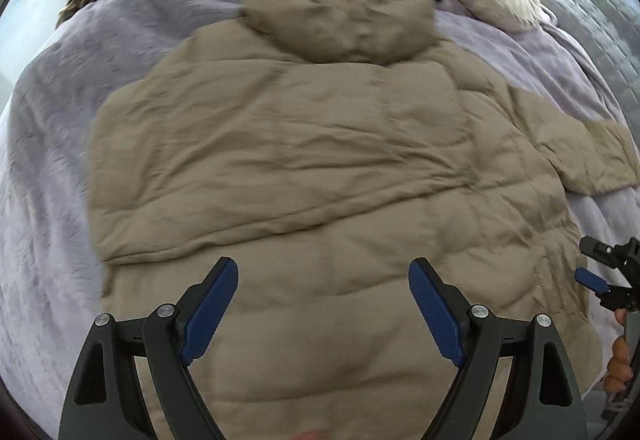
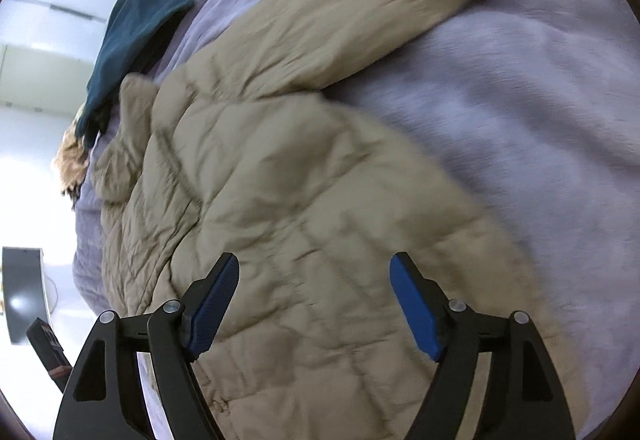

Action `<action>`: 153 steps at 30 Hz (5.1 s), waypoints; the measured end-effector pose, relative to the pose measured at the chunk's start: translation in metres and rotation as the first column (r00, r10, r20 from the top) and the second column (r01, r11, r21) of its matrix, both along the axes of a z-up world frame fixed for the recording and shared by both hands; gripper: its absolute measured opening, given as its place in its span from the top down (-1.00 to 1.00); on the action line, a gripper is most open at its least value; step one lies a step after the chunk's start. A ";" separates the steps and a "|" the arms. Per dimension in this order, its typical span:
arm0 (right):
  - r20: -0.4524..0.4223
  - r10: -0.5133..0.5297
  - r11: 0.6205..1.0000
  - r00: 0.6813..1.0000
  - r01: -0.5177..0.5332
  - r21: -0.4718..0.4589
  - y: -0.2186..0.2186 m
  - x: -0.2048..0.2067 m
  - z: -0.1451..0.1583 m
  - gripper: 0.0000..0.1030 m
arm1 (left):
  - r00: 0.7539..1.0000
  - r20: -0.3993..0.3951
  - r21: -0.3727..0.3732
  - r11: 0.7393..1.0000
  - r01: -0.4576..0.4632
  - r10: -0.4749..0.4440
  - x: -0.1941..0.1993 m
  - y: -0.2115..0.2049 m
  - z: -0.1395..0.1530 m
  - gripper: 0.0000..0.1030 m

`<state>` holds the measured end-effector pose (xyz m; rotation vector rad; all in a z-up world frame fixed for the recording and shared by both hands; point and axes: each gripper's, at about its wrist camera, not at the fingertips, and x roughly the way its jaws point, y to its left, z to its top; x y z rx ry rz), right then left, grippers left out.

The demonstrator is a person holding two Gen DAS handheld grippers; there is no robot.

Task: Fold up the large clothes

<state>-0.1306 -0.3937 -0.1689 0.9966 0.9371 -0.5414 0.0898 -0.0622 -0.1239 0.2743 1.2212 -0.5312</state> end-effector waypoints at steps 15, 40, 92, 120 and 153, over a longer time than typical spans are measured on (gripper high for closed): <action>0.094 -0.144 0.989 0.985 0.147 -0.022 -0.071 -0.051 0.012 -1.00 | 0.989 -0.031 -0.015 0.990 0.143 -0.143 -0.037 -0.097 -0.005 -1.00; 0.334 -0.274 0.961 0.902 0.266 0.071 -0.199 -0.039 0.010 -1.00 | 0.985 -0.129 -0.019 0.993 0.117 -0.118 -0.044 -0.144 -0.034 -1.00; -0.152 0.689 0.616 0.709 -0.683 -0.392 0.081 0.201 0.019 0.81 | 0.954 -0.005 -0.055 0.953 -0.299 0.299 0.058 0.044 -0.008 -1.00; 0.255 0.087 0.996 0.963 -0.091 0.005 -0.050 0.134 0.038 0.72 | 0.961 -0.032 -0.175 0.945 -0.275 0.274 0.078 0.052 0.002 -1.00; 0.023 0.127 0.991 0.992 -0.126 -0.054 -0.069 0.068 0.017 -0.15 | 0.957 -0.277 -0.456 0.865 -0.210 0.086 0.112 -0.003 -0.027 0.69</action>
